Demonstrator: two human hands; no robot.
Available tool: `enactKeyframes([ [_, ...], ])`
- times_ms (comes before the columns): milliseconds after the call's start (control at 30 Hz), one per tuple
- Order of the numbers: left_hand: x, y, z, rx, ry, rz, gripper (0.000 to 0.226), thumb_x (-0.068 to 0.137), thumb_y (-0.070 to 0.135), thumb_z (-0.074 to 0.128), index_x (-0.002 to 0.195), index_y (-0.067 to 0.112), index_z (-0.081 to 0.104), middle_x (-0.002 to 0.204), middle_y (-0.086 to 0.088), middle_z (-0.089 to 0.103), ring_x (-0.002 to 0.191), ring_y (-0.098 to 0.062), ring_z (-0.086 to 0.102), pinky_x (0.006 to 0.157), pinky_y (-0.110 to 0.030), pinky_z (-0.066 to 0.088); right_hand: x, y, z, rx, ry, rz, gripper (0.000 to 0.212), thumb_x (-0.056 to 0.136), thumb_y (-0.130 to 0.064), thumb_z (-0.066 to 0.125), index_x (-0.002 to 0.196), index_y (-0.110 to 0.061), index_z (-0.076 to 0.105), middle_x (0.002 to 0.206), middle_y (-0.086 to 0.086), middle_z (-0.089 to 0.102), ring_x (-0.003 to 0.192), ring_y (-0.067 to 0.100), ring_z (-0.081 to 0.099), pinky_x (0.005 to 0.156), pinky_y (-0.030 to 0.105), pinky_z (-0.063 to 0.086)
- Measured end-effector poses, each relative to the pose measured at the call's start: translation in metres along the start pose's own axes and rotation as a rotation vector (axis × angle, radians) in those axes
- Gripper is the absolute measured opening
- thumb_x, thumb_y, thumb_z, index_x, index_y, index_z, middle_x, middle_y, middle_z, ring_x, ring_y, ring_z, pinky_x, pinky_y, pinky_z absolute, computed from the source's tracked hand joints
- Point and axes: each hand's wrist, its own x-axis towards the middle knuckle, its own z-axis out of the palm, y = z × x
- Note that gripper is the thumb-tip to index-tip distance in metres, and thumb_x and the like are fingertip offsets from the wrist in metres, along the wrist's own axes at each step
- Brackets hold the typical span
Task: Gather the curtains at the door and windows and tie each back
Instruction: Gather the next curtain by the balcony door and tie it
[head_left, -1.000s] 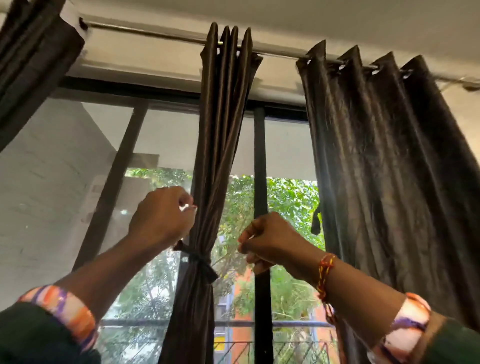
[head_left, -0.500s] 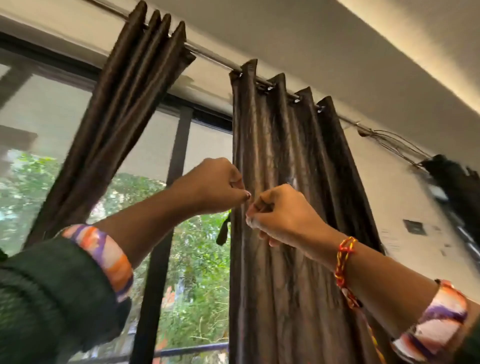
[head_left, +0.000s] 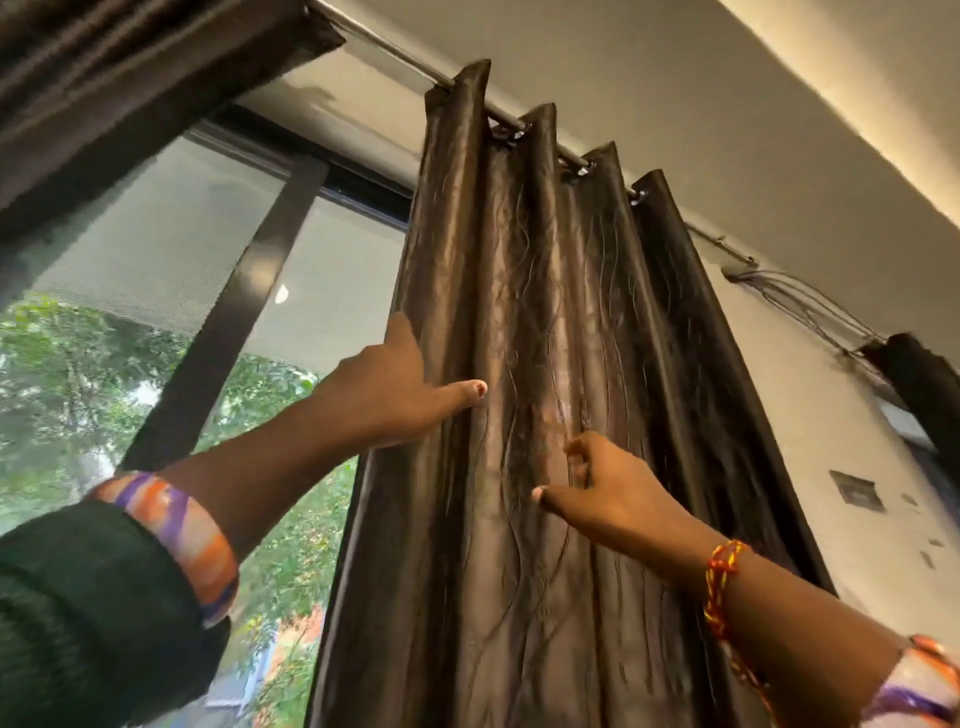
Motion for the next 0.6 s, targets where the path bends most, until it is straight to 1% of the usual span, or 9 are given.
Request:
enactKeyframes([
  [67, 0.004, 0.003, 0.027, 0.084, 0.001, -0.017, 0.106, 0.080, 0.050, 0.061, 0.145, 0.012, -0.015, 0.129, -0.020, 0.052, 0.110, -0.036, 0.055, 0.090, -0.039, 0.044, 0.012, 0.027, 0.016, 0.034, 0.019, 0.011, 0.063, 0.082, -0.042, 0.064, 0.130, -0.011, 0.038, 0.126, 0.011, 0.053, 0.114, 0.026, 0.053, 0.096, 0.042, 0.047],
  [167, 0.008, 0.008, 0.059, 0.248, 0.002, 0.018, 0.103, 0.084, 0.022, 0.058, 0.142, 0.022, -0.026, 0.079, -0.010, 0.053, 0.067, -0.022, 0.048, 0.070, -0.035, 0.043, 0.029, 0.054, 0.040, 0.131, 0.023, 0.014, 0.067, 0.078, -0.049, 0.064, 0.126, -0.010, 0.038, 0.125, 0.011, 0.054, 0.113, 0.027, 0.054, 0.095, 0.044, 0.046],
  [233, 0.014, 0.012, 0.081, 0.286, 0.012, 0.018, 0.101, 0.083, 0.014, 0.052, 0.140, 0.029, -0.030, 0.097, -0.020, 0.057, 0.076, -0.030, 0.052, 0.073, -0.039, 0.043, 0.040, 0.070, 0.052, 0.158, 0.035, -0.002, 0.065, 0.079, -0.048, 0.064, 0.125, -0.010, 0.038, 0.122, 0.010, 0.056, 0.111, 0.028, 0.056, 0.093, 0.039, 0.047],
  [300, 0.017, 0.019, 0.101, 0.332, 0.006, 0.022, 0.101, 0.086, 0.016, 0.050, 0.132, 0.039, -0.037, 0.129, -0.034, 0.040, 0.106, -0.044, 0.051, 0.088, -0.046, 0.042, 0.051, 0.083, 0.061, 0.153, 0.051, -0.037, 0.053, 0.084, -0.037, 0.062, 0.125, -0.011, 0.040, 0.119, 0.010, 0.059, 0.110, 0.031, 0.056, 0.091, 0.035, 0.047],
  [333, 0.018, 0.027, 0.112, 0.355, 0.002, 0.036, 0.099, 0.087, 0.016, 0.049, 0.130, 0.043, -0.037, 0.134, -0.035, 0.033, 0.114, -0.047, 0.047, 0.092, -0.048, 0.040, 0.056, 0.092, 0.065, 0.173, 0.062, -0.071, 0.043, 0.086, -0.029, 0.059, 0.122, -0.011, 0.044, 0.116, 0.011, 0.061, 0.109, 0.032, 0.057, 0.090, 0.037, 0.048],
  [400, 0.021, 0.046, 0.134, 0.354, 0.017, 0.062, 0.090, 0.087, 0.011, 0.046, 0.141, 0.040, -0.019, 0.135, -0.032, 0.036, 0.119, -0.045, 0.045, 0.097, -0.045, 0.039, 0.066, 0.113, 0.069, 0.227, 0.077, -0.142, 0.024, 0.084, -0.020, 0.054, 0.106, -0.012, 0.056, 0.105, 0.014, 0.065, 0.101, 0.035, 0.060, 0.084, 0.043, 0.051],
  [467, 0.028, 0.066, 0.152, 0.302, 0.075, 0.049, 0.063, 0.086, 0.006, 0.042, 0.145, 0.020, 0.023, 0.132, -0.025, 0.047, 0.120, -0.040, 0.047, 0.098, -0.041, 0.041, 0.072, 0.135, 0.070, 0.277, 0.085, -0.214, 0.023, 0.080, -0.013, 0.046, 0.096, -0.012, 0.061, 0.097, 0.014, 0.068, 0.094, 0.034, 0.063, 0.079, 0.045, 0.053],
  [533, 0.039, 0.091, 0.175, 0.214, 0.153, 0.007, 0.041, 0.086, 0.004, 0.038, 0.126, 0.004, 0.051, 0.127, -0.021, 0.053, 0.117, -0.037, 0.050, 0.098, -0.041, 0.043, 0.078, 0.165, 0.063, 0.313, 0.103, -0.313, 0.036, 0.073, -0.015, 0.036, 0.098, -0.012, 0.063, 0.096, 0.012, 0.069, 0.093, 0.030, 0.064, 0.080, 0.041, 0.053],
  [600, 0.053, 0.124, 0.202, 0.100, 0.193, 0.006, 0.032, 0.086, 0.001, 0.036, 0.108, -0.004, 0.060, 0.115, -0.023, 0.059, 0.108, -0.037, 0.055, 0.092, -0.043, 0.047, 0.086, 0.199, 0.049, 0.307, 0.119, -0.363, 0.049, 0.066, -0.022, 0.028, 0.102, -0.015, 0.062, 0.098, 0.009, 0.069, 0.096, 0.029, 0.064, 0.082, 0.038, 0.052],
])
